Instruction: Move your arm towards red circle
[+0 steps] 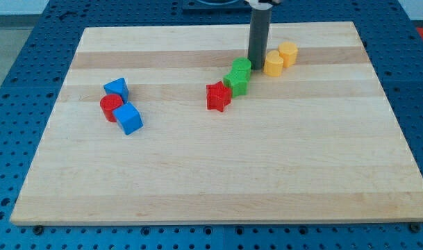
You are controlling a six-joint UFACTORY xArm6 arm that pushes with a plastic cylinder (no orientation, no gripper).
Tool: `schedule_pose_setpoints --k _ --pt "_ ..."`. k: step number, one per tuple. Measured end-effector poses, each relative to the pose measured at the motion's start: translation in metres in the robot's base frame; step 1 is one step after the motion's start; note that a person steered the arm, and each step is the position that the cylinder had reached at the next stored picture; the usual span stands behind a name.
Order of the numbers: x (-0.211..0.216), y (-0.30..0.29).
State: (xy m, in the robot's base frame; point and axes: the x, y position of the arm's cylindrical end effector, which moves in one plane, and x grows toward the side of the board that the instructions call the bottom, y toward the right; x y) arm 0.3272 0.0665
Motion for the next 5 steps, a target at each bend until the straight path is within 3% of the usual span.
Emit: schedule_pose_setpoints --k 3,4,5 --pt "0.016 -0.013" --pt "0.040 0.046" --pt "0.108 0.042"
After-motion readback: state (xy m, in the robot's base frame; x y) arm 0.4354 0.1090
